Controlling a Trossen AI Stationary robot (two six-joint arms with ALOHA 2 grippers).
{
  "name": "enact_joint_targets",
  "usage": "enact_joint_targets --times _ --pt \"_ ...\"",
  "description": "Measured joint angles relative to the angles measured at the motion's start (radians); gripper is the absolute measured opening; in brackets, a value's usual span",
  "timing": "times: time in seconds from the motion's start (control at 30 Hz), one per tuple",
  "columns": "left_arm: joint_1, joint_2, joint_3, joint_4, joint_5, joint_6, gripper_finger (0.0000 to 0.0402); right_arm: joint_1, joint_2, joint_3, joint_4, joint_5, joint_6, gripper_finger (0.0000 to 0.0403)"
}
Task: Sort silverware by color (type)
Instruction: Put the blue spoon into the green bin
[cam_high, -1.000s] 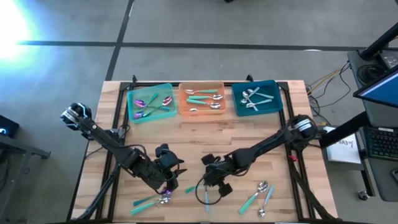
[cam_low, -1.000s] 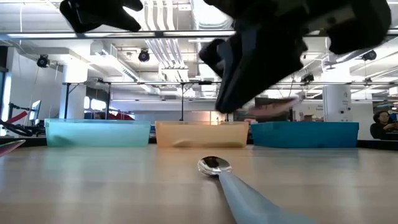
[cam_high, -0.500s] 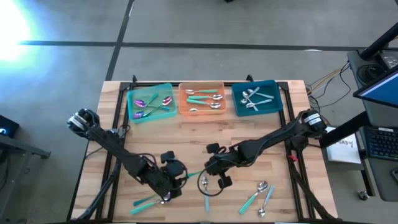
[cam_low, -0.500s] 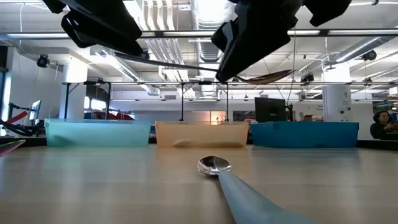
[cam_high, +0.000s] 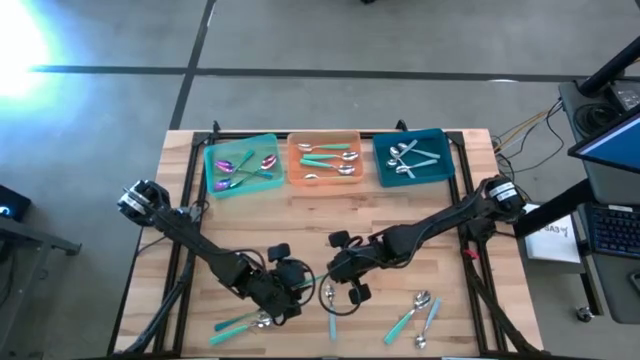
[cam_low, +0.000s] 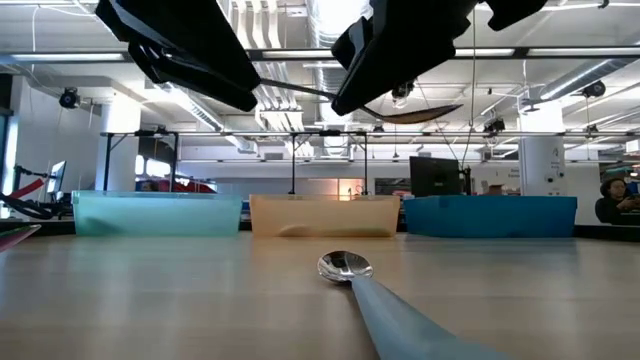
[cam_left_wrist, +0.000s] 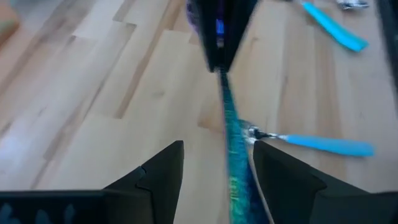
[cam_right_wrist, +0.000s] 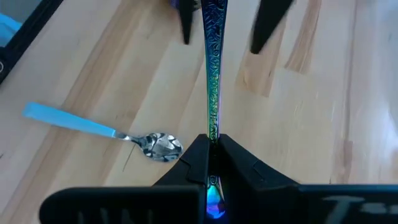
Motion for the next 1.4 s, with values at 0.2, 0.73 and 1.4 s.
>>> enact_joint_targets --times 0.2,0.73,1.4 --pt "0.002 -0.007 0.024 -0.05 -0.05 -0.001 0.0128 0.001 0.0 0.0 0.002 0.01 0.005 0.0012" --pt "0.013 -0.009 0.023 -0.085 0.034 -0.069 0.0003 0.007 0.0 0.002 0.013 0.002 -0.007 0.0007" --pt "0.049 -0.02 0.02 -0.197 -0.086 -0.122 0.0 0.009 -0.002 0.155 -0.234 -0.004 0.002 0.0094"
